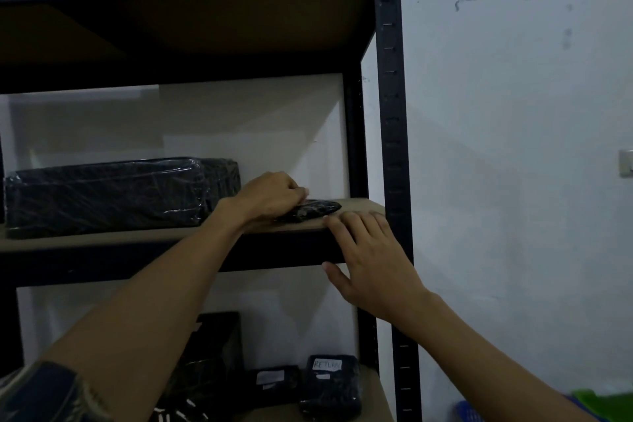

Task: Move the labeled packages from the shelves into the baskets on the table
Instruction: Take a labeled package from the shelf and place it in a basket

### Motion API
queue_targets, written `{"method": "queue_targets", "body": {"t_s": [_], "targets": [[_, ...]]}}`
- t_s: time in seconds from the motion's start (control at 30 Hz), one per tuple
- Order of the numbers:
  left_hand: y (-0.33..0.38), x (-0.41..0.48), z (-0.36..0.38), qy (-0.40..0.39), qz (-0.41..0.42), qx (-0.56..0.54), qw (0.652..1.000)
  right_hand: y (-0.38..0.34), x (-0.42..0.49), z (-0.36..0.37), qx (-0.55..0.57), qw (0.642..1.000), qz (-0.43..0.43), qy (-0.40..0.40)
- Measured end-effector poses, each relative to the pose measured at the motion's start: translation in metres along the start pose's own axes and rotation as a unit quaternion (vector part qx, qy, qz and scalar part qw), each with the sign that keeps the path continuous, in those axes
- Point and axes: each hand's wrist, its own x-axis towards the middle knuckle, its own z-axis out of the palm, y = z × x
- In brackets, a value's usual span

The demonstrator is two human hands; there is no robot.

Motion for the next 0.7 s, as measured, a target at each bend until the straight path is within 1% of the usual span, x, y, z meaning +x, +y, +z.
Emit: {"method": "queue_targets", "body": {"t_s": [0.07, 0.1, 0.17, 0.23, 0.3, 0.37, 0.4, 0.47, 0.5, 0.57, 0.6, 0.63, 0.7], "targets": [[-0.007, 0.006, -0.002, 0.029, -0.023, 0.019, 0.999, 0.001, 0.000, 0.001, -0.001, 1.000, 0.001, 0.004], [-0.012, 0.008, -0.002, 0.021, -0.050, 0.018, 0.998, 0.001, 0.000, 0.001, 0.000, 1.000, 0.001, 0.005], [-0.022, 0.008, 0.000, -0.034, -0.112, -0.004, 0.993, 0.000, 0.000, 0.001, 0.002, 1.000, 0.002, 0.006], [-0.029, 0.008, 0.003, -0.085, -0.149, -0.035, 0.985, 0.000, -0.001, 0.002, 0.001, 1.000, 0.000, 0.015], [-0.033, 0.011, 0.004, -0.084, -0.158, -0.074, 0.981, -0.001, -0.001, 0.003, 0.002, 1.000, -0.001, 0.019], [-0.032, 0.015, 0.005, -0.055, -0.174, -0.126, 0.975, 0.000, -0.001, 0.004, 0.003, 1.000, -0.001, 0.023], [-0.030, 0.016, 0.008, -0.038, -0.188, -0.172, 0.966, 0.000, -0.001, 0.005, 0.001, 1.000, -0.001, 0.024], [-0.025, 0.014, 0.012, 0.004, -0.203, -0.275, 0.940, 0.001, -0.001, 0.006, 0.001, 1.000, -0.001, 0.029], [-0.022, 0.012, 0.014, 0.041, -0.196, -0.320, 0.926, 0.001, -0.002, 0.006, 0.002, 0.999, -0.001, 0.032], [-0.020, 0.007, 0.014, 0.118, -0.184, -0.402, 0.889, 0.001, -0.002, 0.007, 0.000, 0.999, -0.001, 0.036], [-0.022, 0.006, 0.012, 0.141, -0.182, -0.438, 0.869, 0.001, -0.002, 0.007, -0.002, 0.999, -0.001, 0.039], [-0.025, 0.006, 0.011, 0.154, -0.179, -0.464, 0.854, 0.002, -0.002, 0.008, -0.003, 0.999, -0.001, 0.041], [-0.032, 0.003, 0.007, 0.162, -0.172, -0.481, 0.845, 0.002, -0.002, 0.009, -0.007, 0.999, -0.004, 0.045]]}}
